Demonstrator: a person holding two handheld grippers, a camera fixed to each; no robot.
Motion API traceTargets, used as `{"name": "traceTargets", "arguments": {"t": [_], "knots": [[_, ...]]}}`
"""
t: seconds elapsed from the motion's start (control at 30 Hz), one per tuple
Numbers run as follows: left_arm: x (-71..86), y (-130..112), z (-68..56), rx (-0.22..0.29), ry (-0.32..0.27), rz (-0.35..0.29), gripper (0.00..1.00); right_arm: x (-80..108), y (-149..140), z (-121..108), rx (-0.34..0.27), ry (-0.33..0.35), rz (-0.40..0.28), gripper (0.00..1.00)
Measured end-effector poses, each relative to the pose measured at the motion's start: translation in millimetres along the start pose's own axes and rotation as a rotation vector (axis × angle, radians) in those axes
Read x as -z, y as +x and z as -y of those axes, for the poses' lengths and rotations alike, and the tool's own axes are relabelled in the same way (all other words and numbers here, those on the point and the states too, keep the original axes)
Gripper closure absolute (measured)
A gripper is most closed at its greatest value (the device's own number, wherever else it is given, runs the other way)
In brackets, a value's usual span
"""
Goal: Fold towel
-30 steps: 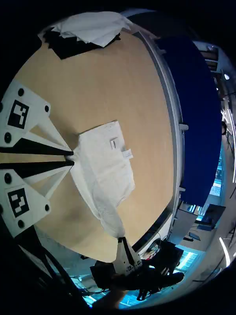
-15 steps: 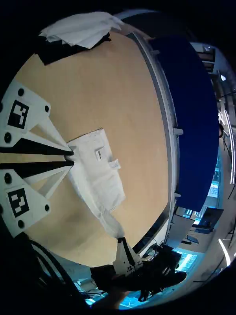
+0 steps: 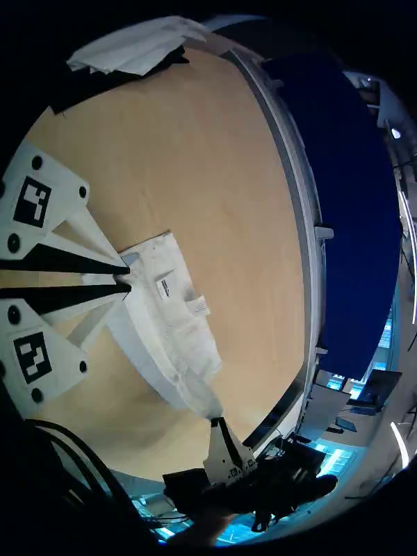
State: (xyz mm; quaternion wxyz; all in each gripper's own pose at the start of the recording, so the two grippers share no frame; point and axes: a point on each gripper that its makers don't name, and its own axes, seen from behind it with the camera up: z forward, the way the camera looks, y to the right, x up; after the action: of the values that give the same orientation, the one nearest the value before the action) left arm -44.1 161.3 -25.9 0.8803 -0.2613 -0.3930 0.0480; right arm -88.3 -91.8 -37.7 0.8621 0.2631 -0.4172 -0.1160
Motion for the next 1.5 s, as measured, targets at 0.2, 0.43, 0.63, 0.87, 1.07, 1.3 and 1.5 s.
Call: {"name": "traceTargets", "arguments": {"t": [0.2, 0.43, 0.63, 0.87, 1.07, 1.3, 1.5], "knots": [[-14.2, -7, 3.9, -0.004, 0.002, 0.016, 0.90, -13.3, -6, -4, -0.007, -0.002, 0.016, 0.93], [-33.8, -12, 11.9, -0.015, 0.016, 0.031, 0.90, -33.8, -7, -12, -0.010, -0.012, 0.017, 0.92], [-49.0, -11, 18.6, -0.016, 0.029, 0.033, 0.89, -48.0, -7, -18, -0.014, -0.027, 0.014, 0.90], [-59.9, -9, 26.1, -0.015, 0.041, 0.035, 0.86, -58.1, -5, -26, -0.013, -0.057, 0.005, 0.85], [-64.4, -7, 34.3, -0.031, 0.059, 0.033, 0.78, -63.1, -2, -33, -0.016, -0.077, 0.000, 0.81], [-65.0, -2, 38.9, -0.033, 0.066, 0.026, 0.71, -64.0, 3, -39, -0.026, -0.107, -0.018, 0.63], [-64.3, -1, 44.0, -0.029, 0.078, 0.023, 0.62, -63.5, 7, -44, -0.043, -0.129, -0.036, 0.44]]}}
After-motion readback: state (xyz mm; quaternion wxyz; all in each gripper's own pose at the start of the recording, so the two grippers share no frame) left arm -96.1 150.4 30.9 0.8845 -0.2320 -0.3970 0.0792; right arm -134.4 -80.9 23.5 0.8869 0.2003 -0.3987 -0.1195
